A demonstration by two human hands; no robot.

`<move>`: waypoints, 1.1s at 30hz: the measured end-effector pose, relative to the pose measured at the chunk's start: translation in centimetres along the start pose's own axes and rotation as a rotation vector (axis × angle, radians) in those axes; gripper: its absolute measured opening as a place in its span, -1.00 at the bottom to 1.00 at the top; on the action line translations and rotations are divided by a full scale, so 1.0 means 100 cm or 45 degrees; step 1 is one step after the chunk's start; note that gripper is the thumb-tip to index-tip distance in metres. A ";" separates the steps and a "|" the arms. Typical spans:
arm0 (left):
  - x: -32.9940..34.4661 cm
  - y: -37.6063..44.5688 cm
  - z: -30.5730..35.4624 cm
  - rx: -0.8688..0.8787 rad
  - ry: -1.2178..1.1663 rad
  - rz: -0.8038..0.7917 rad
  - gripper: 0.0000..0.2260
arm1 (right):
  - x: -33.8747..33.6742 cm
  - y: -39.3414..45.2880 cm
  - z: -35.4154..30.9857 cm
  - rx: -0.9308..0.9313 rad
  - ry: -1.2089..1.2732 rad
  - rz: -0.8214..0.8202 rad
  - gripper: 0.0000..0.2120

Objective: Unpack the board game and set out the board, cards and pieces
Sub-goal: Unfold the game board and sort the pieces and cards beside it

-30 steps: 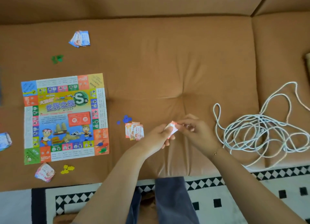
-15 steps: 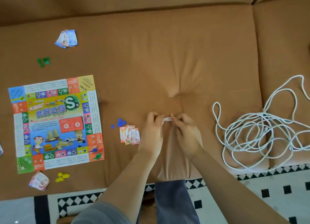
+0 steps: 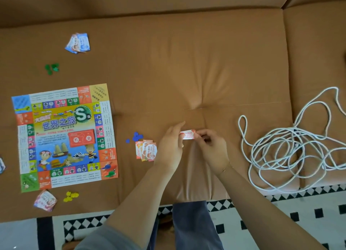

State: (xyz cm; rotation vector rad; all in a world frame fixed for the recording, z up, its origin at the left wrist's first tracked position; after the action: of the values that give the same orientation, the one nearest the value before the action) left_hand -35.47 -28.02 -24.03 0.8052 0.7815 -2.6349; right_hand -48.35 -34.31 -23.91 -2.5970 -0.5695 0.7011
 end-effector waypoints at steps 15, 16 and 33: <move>0.005 -0.023 0.005 -0.127 0.076 0.033 -0.82 | 0.003 -0.012 0.008 0.216 -0.405 0.049 -0.87; 0.004 -0.022 0.006 -0.134 0.082 0.021 -0.82 | 0.002 -0.012 0.007 0.238 -0.384 0.069 -0.83; -0.154 -0.039 -0.013 -0.675 -0.601 0.050 -0.84 | 0.061 -0.020 -0.139 0.056 0.079 -0.019 -0.86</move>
State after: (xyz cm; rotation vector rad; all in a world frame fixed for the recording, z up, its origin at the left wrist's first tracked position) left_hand -24.07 -22.54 -14.32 0.0526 1.2126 -2.2654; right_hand -36.56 -33.35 -14.27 -2.5611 -0.5479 0.6185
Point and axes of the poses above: each hand's wrist, its own y-axis towards the middle knuckle, its own x-axis out of the palm, z = x × y, the point moved 5 cm from there along y, towards the middle knuckle
